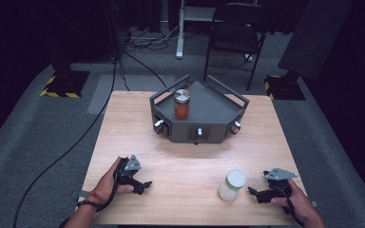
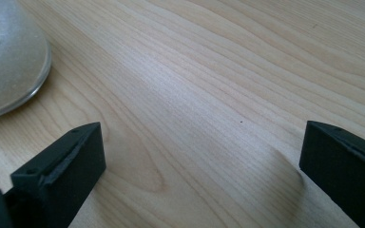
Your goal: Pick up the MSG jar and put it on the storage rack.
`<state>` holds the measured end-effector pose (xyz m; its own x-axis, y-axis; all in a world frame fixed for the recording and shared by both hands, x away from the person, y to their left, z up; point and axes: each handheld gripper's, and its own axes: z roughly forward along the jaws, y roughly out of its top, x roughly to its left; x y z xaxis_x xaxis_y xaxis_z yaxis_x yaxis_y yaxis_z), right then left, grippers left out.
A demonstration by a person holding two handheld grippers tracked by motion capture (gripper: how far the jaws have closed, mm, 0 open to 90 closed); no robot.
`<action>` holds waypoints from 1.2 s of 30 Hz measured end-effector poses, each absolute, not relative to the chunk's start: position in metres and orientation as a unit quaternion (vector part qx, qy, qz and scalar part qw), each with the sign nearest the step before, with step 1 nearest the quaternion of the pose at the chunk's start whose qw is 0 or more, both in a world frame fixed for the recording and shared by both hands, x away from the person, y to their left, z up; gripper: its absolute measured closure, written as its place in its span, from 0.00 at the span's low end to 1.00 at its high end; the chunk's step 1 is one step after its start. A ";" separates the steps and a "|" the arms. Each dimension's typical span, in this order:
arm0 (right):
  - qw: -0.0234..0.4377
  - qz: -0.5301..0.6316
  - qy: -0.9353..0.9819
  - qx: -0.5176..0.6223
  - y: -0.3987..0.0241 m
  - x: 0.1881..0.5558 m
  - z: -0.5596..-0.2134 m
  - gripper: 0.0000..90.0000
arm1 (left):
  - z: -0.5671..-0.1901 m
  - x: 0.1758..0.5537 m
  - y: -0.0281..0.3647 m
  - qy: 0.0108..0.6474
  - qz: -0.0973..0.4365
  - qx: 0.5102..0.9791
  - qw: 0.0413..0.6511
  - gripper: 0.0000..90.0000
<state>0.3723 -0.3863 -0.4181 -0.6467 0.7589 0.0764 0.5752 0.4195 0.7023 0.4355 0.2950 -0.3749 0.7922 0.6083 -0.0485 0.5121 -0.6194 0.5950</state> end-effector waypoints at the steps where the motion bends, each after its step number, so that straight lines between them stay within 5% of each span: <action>1: 0.126 0.364 0.831 0.400 -0.388 0.372 -0.418 0.01 | -0.375 0.436 0.295 0.312 0.079 0.896 0.304 0.00; 36: 0.055 0.528 0.796 0.292 -0.383 0.368 -0.404 0.02 | -0.375 0.435 0.295 0.314 0.080 0.896 0.304 0.00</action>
